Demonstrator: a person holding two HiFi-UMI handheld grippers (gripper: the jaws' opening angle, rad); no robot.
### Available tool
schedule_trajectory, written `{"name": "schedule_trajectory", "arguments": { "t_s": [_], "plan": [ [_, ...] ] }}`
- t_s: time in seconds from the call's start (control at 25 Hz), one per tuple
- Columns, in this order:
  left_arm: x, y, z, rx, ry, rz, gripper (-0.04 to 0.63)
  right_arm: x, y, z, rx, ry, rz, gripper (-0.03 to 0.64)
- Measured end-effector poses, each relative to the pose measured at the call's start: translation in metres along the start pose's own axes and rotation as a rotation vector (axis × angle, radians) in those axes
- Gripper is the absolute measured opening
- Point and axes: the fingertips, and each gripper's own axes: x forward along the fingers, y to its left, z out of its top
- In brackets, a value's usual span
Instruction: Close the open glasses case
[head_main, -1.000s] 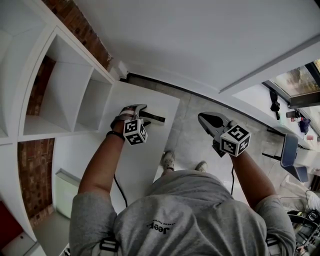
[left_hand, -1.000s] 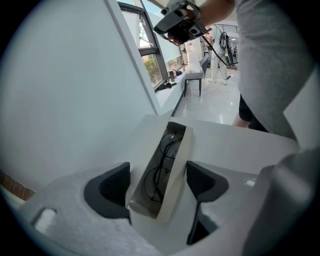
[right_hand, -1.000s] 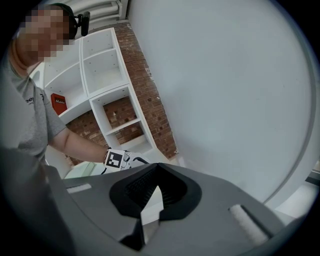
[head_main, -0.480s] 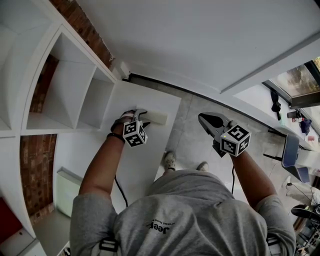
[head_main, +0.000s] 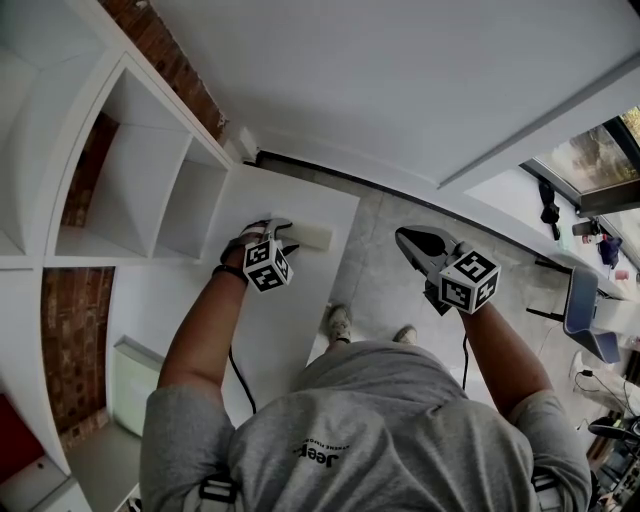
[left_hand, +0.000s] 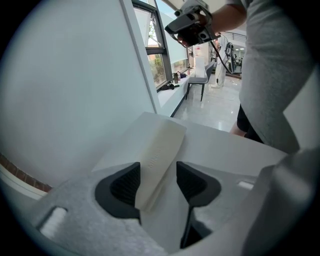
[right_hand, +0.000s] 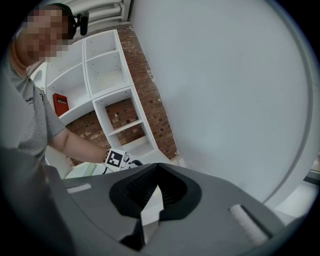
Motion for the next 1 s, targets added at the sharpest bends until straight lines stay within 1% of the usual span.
{"name": "schedule_trajectory", "arguments": {
  "t_s": [0.2,0.32,0.44,0.6,0.88,1.0],
  "plan": [
    [-0.007,0.002,0.007,-0.075,-0.033,-0.037,0.246,-0.007,0.001,0.003,-0.005,-0.011,-0.004,0.011],
    [-0.020,0.009,0.022,-0.142,-0.098,-0.028,0.244,-0.012,-0.001,0.004,-0.004,-0.020,-0.011,0.011],
    [-0.034,0.015,0.042,-0.196,-0.171,-0.012,0.200,-0.018,-0.002,0.005,-0.003,-0.028,-0.013,0.011],
    [-0.053,0.016,0.078,-0.235,-0.269,0.012,0.156,-0.029,-0.003,0.010,-0.009,-0.047,-0.016,0.011],
    [-0.088,0.007,0.159,-0.298,-0.448,0.038,0.054,-0.069,-0.015,0.016,-0.007,-0.103,-0.047,0.011],
    [-0.102,0.002,0.198,-0.353,-0.534,0.042,0.006,-0.097,-0.025,0.017,-0.009,-0.132,-0.073,0.011]
  ]
}}
